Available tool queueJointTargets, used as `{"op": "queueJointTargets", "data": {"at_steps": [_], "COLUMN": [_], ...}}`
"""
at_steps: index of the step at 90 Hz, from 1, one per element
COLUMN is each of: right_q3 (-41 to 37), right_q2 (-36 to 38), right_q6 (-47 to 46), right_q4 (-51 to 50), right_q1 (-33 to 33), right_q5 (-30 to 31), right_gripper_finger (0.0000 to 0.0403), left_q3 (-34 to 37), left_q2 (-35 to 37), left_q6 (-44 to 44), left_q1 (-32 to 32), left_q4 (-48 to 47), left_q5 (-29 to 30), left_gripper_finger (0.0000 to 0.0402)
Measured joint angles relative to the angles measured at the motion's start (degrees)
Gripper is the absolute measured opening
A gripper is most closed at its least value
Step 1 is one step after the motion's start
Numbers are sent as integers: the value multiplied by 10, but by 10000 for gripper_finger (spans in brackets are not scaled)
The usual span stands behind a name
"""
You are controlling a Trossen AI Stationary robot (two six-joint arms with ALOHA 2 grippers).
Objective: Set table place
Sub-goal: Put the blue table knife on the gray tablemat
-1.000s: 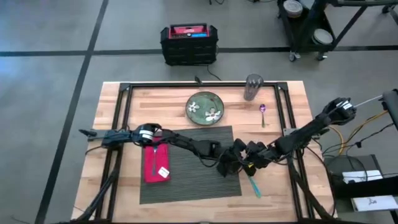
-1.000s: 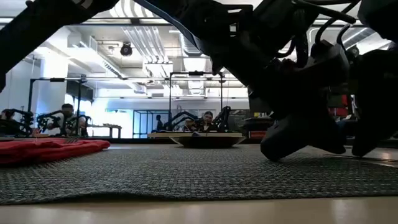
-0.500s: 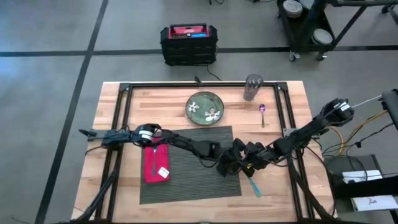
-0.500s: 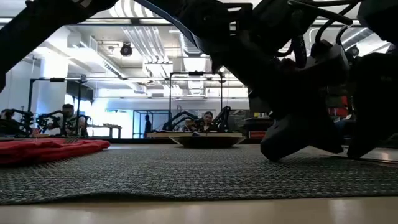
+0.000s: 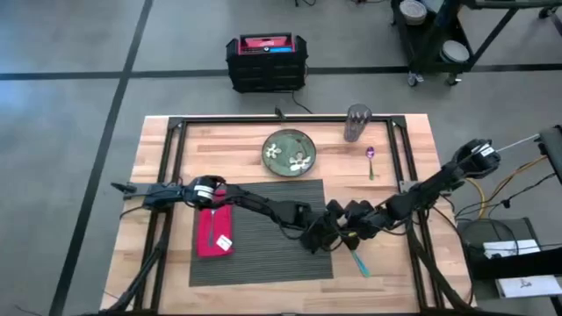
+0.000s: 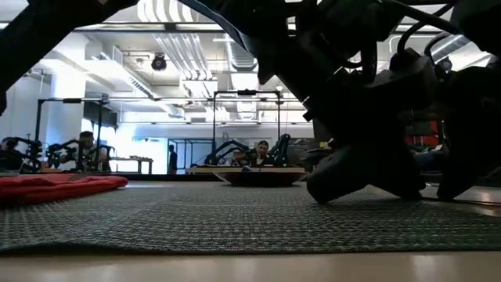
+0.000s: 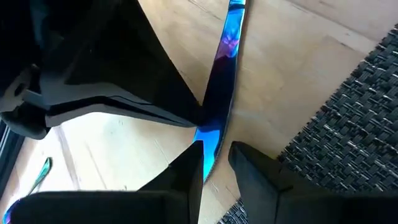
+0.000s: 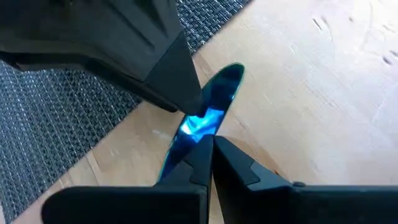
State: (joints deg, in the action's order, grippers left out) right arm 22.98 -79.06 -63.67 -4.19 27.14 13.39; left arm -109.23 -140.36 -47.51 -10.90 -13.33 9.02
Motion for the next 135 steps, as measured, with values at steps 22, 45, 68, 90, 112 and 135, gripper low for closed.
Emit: {"op": "queueJointTargets", "data": {"at_steps": [22,45,68,90,112,135], "right_q3": [1,0,-1,-7,-27,-53], "right_q2": [0,0,-1,-4,-5,-4], "right_q6": [3,6,4,3,5,2], "right_q4": [8,16,30,57,120,173], "right_q1": [0,1,1,1,1,0], "right_q5": [2,1,-2,8,17,29], "right_gripper_finger": [0,0,0,0,0,0], "left_q3": [0,0,0,1,1,0], "left_q2": [-13,-33,-43,-43,-43,-44], "left_q6": [-31,-49,-59,-60,-57,-42], "left_q1": [7,9,12,13,13,13], "left_q4": [10,18,24,28,30,41], "left_q5": [-8,-6,-6,-5,-5,-10], "left_gripper_finger": [75,75,75,75,75,75]}}
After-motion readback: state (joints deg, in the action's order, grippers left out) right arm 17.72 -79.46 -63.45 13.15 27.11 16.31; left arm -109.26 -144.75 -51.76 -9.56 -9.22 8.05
